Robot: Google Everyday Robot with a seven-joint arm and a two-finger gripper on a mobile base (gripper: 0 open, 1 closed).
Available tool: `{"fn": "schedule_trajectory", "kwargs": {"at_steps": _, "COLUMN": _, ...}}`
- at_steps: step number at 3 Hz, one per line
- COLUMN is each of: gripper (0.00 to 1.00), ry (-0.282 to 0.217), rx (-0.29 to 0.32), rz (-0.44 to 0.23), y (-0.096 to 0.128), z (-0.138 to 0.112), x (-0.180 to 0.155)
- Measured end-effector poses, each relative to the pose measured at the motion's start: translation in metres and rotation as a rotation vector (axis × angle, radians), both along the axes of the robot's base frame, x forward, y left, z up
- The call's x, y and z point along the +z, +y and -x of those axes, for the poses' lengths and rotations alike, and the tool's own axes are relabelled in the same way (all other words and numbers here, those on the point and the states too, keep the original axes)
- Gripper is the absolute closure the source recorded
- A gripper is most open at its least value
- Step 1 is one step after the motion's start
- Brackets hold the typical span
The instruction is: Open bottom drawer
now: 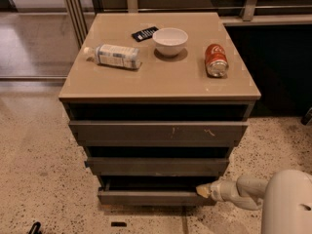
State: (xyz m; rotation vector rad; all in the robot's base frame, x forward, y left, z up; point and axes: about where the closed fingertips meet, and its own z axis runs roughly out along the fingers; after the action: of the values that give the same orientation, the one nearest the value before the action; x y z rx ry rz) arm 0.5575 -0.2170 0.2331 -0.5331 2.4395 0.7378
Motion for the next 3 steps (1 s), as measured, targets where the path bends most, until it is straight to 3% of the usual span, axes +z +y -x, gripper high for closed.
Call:
{"fn": "schedule_trajectory", "kwargs": {"at_steps": 1, "gripper": 1.00, "ry": -0.007, "rx": -0.063, "rz": 0.008, "y": -0.0080, "z": -0.0055, "x": -0.0136}}
{"fn": "schedule_trajectory", "kwargs": {"at_steps": 3, "gripper": 1.00, "ry": 0.012, "rx": -0.055, "rz": 0.019, "y": -0.0022, "z": -0.0090, "x": -0.0215}}
